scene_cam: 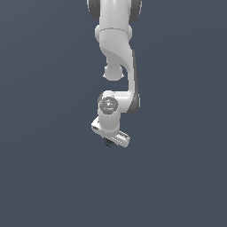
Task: Pick up the object and move it to a goal position.
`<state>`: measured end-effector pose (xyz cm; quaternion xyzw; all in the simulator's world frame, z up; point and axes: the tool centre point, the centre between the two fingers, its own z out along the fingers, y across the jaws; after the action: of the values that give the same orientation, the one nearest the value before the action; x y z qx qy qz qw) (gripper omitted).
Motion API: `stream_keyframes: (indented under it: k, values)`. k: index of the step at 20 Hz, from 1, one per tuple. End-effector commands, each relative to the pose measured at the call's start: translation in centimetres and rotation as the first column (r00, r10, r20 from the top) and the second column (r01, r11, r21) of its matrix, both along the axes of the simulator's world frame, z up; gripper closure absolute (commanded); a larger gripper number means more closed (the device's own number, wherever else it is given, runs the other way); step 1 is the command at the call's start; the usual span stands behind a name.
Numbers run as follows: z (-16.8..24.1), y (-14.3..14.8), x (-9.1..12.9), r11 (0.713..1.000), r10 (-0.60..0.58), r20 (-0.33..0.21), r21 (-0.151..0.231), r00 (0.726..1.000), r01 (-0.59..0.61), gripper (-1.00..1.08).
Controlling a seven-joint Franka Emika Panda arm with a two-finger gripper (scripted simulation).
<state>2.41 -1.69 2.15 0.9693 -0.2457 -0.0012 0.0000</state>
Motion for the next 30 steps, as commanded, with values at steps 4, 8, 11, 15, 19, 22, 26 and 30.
stream_keyframes:
  k: [4, 8, 11, 15, 19, 22, 26, 30]
  values:
    - [2.3, 0.2, -0.3, 1.0, 0.0, 0.002, 0.0, 1.0, 0.0, 1.08]
    - [5.1, 0.4, -0.8, 1.0, 0.0, 0.002, 0.001, 1.0, 0.0, 1.08]
    - [7.8, 0.6, -1.3, 1.0, 0.0, 0.002, 0.001, 1.0, 0.0, 1.08]
    - [12.1, 1.0, -2.0, 1.0, 0.0, 0.002, 0.001, 1.0, 0.0, 1.08]
    - [16.9, 1.4, -2.7, 1.0, -0.001, 0.002, 0.0, 1.0, 0.001, 1.08]
    - [20.3, 1.6, -3.2, 1.0, -0.001, 0.002, 0.0, 1.0, 0.001, 1.08]
    - [24.2, 1.9, -3.8, 1.0, -0.001, 0.002, -0.001, 1.0, 0.001, 1.08]
    - [27.5, 2.2, -4.2, 1.0, -0.001, 0.002, -0.001, 1.0, 0.001, 1.08]
